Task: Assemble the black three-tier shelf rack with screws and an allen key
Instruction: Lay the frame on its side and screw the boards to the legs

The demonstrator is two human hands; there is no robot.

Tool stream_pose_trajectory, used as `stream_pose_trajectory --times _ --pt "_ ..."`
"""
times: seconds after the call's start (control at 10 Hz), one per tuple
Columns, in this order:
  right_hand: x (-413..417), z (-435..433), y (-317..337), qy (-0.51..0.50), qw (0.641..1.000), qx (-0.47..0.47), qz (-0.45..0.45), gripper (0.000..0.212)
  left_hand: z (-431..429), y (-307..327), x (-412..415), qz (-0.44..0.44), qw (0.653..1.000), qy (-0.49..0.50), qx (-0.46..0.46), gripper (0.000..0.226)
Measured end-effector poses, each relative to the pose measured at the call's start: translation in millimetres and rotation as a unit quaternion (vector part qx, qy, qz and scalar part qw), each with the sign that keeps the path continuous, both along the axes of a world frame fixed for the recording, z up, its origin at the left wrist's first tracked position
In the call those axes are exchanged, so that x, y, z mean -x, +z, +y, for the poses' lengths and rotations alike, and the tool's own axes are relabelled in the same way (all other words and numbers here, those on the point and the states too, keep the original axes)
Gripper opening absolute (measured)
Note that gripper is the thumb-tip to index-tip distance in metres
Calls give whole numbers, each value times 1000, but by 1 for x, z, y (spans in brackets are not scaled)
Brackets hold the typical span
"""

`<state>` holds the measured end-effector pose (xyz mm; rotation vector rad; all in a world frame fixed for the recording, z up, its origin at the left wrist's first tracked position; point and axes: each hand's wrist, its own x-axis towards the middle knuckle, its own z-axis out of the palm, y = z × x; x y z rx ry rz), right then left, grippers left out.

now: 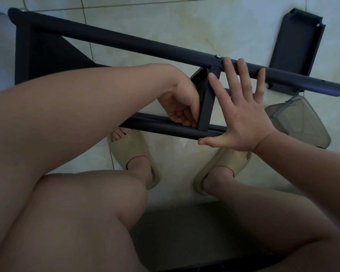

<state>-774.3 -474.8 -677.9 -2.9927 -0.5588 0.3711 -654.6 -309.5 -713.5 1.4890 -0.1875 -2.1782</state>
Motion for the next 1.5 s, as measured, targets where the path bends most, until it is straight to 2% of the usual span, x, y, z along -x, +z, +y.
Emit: stream_pose_trajectory --times 0.3,0.5,1.5 --pt "0 0 0 0 1000 4 -1 131 2 3 -1 10 1000 22 17 16" --pt "1 -1 -1 2 1000 4 -1 131 4 1 -1 -5 1000 -13 3 13" --pt "0 2 2 -11 1000 2 1 131 1 1 -3 12 1000 -21 10 11"
